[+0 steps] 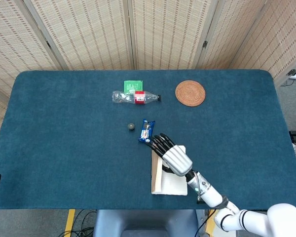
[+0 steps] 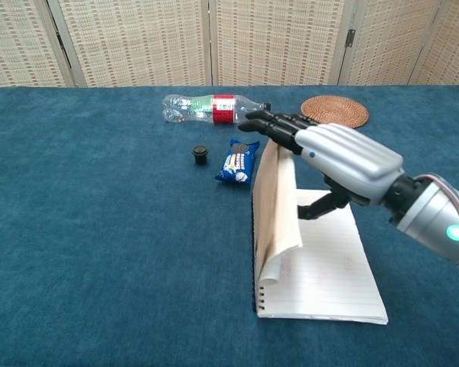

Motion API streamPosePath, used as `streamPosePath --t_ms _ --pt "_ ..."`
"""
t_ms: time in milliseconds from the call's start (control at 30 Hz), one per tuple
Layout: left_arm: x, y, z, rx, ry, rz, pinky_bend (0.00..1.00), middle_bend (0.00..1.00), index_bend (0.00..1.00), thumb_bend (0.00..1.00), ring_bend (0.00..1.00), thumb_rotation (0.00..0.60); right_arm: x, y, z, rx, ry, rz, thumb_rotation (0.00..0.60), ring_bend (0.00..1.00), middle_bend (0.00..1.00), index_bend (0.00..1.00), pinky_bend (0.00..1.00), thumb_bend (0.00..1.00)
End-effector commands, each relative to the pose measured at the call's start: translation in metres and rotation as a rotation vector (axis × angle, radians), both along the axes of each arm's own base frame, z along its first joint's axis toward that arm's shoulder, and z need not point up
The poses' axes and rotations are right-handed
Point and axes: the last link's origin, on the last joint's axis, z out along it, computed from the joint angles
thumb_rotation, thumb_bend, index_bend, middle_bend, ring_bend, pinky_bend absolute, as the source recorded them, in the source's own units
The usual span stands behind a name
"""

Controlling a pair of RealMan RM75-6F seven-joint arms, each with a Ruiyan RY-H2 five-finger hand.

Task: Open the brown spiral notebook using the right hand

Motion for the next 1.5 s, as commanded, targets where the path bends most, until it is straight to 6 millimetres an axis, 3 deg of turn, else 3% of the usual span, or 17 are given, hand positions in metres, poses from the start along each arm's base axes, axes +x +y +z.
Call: streamPosePath --t_ms 33,267,433,867,1033,1167,1267,1500 --pt "-0.001 0.001 0.001 -0.001 -0.002 0.006 0.13 0.05 0.11 0.27 0.02 0.6 0.016 -0.005 -0.005 -0.001 -0.021 0.018 0.6 0.0 0.0 0.0 0.0 0.32" --pt "-0.003 0.0 0.004 0.003 -0.015 0.006 0.13 0.05 0.11 0.27 0.02 0.6 0.039 -0.02 -0.028 0.016 -0.005 0.028 0.6 0.0 0.0 0.0 0.0 0.28" --pt "-0.006 0.0 0.009 0.007 -0.036 0.005 0.13 0.05 0.11 0.27 0.02 0.6 0.04 -0.025 -0.04 0.027 0.025 0.015 0.6 0.0 0.0 0.0 0.0 0.26" --pt "-0.002 0.0 0.003 -0.027 -0.016 -0.004 0.13 0.05 0.11 0.27 0.02 0.6 0.022 -0.022 -0.009 0.019 0.02 -0.037 0.6 0.0 0.0 0.0 0.0 0.26" --pt "0.0 -0.001 0.001 -0.036 -0.004 -0.013 0.13 0.05 0.11 0.27 0.02 0.6 0.004 -0.014 0.017 -0.012 0.053 -0.059 0.6 0.0 0.0 0.0 0.0 0.26" --pt "0.002 0.001 -0.008 -0.093 0.008 -0.027 0.13 0.05 0.11 0.27 0.02 0.6 -0.03 0.003 0.054 -0.045 0.143 -0.146 0.6 0.0 0.0 0.0 0.0 0.27" --pt "0.004 0.005 -0.024 -0.187 0.004 -0.033 0.13 0.05 0.11 0.27 0.02 0.6 -0.059 0.024 0.095 -0.087 0.203 -0.257 0.6 0.0 0.0 0.0 0.0 0.28" --pt "0.008 0.012 -0.049 -0.311 0.004 -0.057 0.13 0.05 0.11 0.27 0.02 0.6 -0.11 0.068 0.161 -0.241 0.214 -0.43 0.6 0.0 0.0 0.0 0.0 0.29"
